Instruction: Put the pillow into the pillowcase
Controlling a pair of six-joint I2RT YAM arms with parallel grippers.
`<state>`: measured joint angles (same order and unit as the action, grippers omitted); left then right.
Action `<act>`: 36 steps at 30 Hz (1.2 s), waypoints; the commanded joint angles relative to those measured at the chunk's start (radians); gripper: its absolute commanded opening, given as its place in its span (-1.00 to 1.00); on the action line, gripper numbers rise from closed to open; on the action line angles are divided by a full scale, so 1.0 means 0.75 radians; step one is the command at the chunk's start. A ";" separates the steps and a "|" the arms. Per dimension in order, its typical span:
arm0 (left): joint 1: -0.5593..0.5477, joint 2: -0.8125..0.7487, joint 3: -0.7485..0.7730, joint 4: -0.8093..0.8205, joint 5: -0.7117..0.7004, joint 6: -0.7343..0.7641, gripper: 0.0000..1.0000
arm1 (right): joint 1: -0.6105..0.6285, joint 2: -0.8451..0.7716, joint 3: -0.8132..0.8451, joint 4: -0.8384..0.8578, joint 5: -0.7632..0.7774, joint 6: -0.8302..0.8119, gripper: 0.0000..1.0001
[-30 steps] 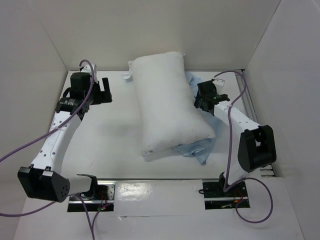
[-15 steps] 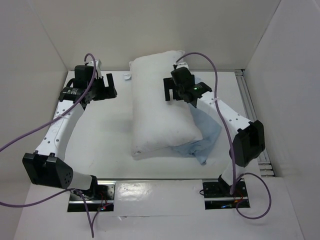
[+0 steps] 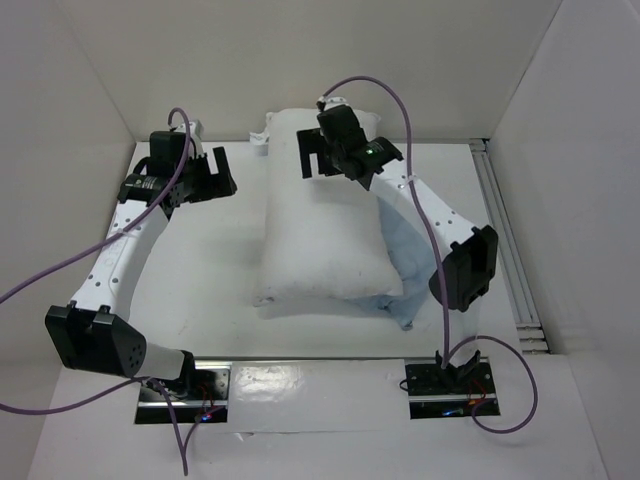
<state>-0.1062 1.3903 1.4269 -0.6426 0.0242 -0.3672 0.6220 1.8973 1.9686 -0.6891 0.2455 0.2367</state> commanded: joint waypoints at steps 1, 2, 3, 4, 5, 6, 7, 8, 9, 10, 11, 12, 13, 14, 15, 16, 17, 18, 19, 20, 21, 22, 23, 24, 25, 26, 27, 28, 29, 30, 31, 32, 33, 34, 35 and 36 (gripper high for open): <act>0.009 0.010 0.002 0.000 0.015 -0.028 1.00 | 0.032 0.171 0.187 -0.146 -0.053 -0.027 1.00; 0.009 0.010 0.002 -0.012 0.015 -0.028 1.00 | 0.046 0.209 0.216 -0.201 -0.037 0.015 1.00; 0.009 0.010 0.002 -0.012 0.015 -0.028 1.00 | 0.046 0.235 0.216 -0.214 -0.013 0.042 1.00; 0.009 -0.003 0.002 -0.012 0.015 -0.028 1.00 | 0.046 0.276 0.184 -0.214 -0.012 0.059 1.00; 0.021 -0.003 0.002 -0.012 0.015 -0.028 1.00 | 0.058 0.299 0.157 -0.188 -0.024 0.087 1.00; 0.021 -0.003 0.002 -0.012 0.015 -0.028 1.00 | 0.058 0.321 0.128 -0.169 -0.025 0.108 1.00; 0.021 -0.015 0.002 -0.012 0.015 -0.028 1.00 | 0.058 0.380 0.074 -0.145 -0.059 0.108 1.00; 0.021 -0.015 0.002 -0.012 0.015 -0.028 1.00 | 0.058 0.417 0.059 -0.129 -0.059 0.122 1.00; 0.021 -0.015 0.002 -0.012 0.027 -0.028 1.00 | 0.058 0.456 0.059 -0.114 -0.080 0.134 0.93; 0.021 -0.015 0.002 -0.012 0.027 -0.028 1.00 | 0.046 0.497 0.075 -0.132 -0.096 0.134 0.63; 0.021 -0.015 0.002 -0.025 0.043 -0.028 1.00 | 0.046 0.552 0.172 -0.199 -0.096 0.147 -0.23; 0.021 -0.015 0.002 -0.025 0.043 -0.016 1.00 | 0.046 0.553 0.216 -0.200 -0.096 0.147 -0.85; 0.021 -0.027 0.002 -0.025 0.043 -0.016 1.00 | 0.046 0.530 0.244 -0.200 -0.096 0.132 -1.00; 0.021 -0.039 -0.017 -0.025 0.058 -0.016 1.00 | 0.046 0.435 0.259 -0.178 -0.096 0.112 -1.00; 0.021 -0.040 -0.035 -0.025 0.076 -0.016 1.00 | 0.046 0.375 0.259 -0.096 -0.096 0.073 -1.00; 0.021 -0.040 -0.035 -0.025 0.076 -0.016 1.00 | 0.046 0.312 0.259 -0.059 -0.096 0.053 -1.00; 0.021 -0.040 -0.047 -0.025 0.088 -0.001 1.00 | 0.046 0.196 0.259 -0.026 -0.114 0.034 -1.00; 0.007 -0.040 -0.047 -0.025 0.088 -0.001 1.00 | 0.028 0.140 0.259 0.025 -0.137 0.004 -1.00; 0.007 -0.040 -0.047 -0.025 0.088 -0.001 1.00 | 0.007 0.091 0.279 0.043 -0.153 -0.009 -1.00; -0.008 -0.040 -0.047 -0.025 0.088 -0.001 1.00 | 0.007 -0.001 0.310 0.056 -0.153 -0.009 -1.00; -0.008 -0.040 -0.047 -0.013 0.088 -0.001 1.00 | -0.007 -0.044 0.322 0.056 -0.153 -0.027 -1.00; -0.008 -0.040 -0.062 0.002 0.109 -0.015 1.00 | -0.007 -0.087 0.322 0.068 -0.127 -0.039 -1.00; -0.008 -0.040 -0.062 0.002 0.127 -0.016 1.00 | -0.007 -0.132 0.322 0.068 -0.099 -0.058 -1.00; -0.008 -0.052 -0.078 0.022 0.160 -0.016 1.00 | -0.021 -0.218 0.322 0.068 -0.046 -0.058 -1.00; -0.008 -0.052 -0.078 0.034 0.176 -0.028 1.00 | -0.021 -0.259 0.304 0.082 -0.019 -0.076 -1.00; -0.008 -0.052 -0.092 0.047 0.193 -0.044 1.00 | -0.036 -0.298 0.292 0.082 0.010 -0.076 -1.00; -0.008 -0.052 -0.109 0.069 0.213 -0.044 0.93 | -0.036 -0.363 0.272 0.082 0.067 -0.090 -1.00; -0.008 -0.052 -0.109 0.081 0.248 -0.058 0.93 | -0.048 -0.396 0.257 0.068 0.100 -0.091 -1.00; -0.008 -0.038 -0.125 0.094 0.248 -0.079 0.93 | -0.060 -0.425 0.243 0.068 0.124 -0.091 -1.00; -0.020 -0.021 -0.147 0.120 0.268 -0.079 0.93 | -0.060 -0.451 0.227 0.068 0.143 -0.107 -1.00; -0.020 -0.021 -0.164 0.141 0.281 -0.103 0.91 | -0.076 -0.498 0.194 0.050 0.190 -0.107 -1.00; -0.032 -0.005 -0.182 0.163 0.311 -0.144 0.91 | -0.095 -0.519 0.179 0.031 0.204 -0.107 -1.00; -0.032 0.007 -0.235 0.194 0.336 -0.165 0.91 | -0.095 -0.539 0.143 0.031 0.231 -0.121 -1.00; -0.052 0.008 -0.264 0.259 0.360 -0.189 0.91 | -0.111 -0.578 0.120 0.015 0.243 -0.121 -1.00; -0.065 0.026 -0.293 0.294 0.403 -0.240 0.91 | -0.134 -0.599 0.092 0.003 0.243 -0.133 -1.00; -0.081 0.038 -0.337 0.331 0.428 -0.261 0.91 | -0.146 -0.619 0.059 -0.016 0.266 -0.134 -1.00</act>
<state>-0.1379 1.3926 1.2297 -0.5060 0.2428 -0.4782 0.5438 1.4612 2.0636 -0.7567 0.3450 0.1722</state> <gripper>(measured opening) 0.955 0.061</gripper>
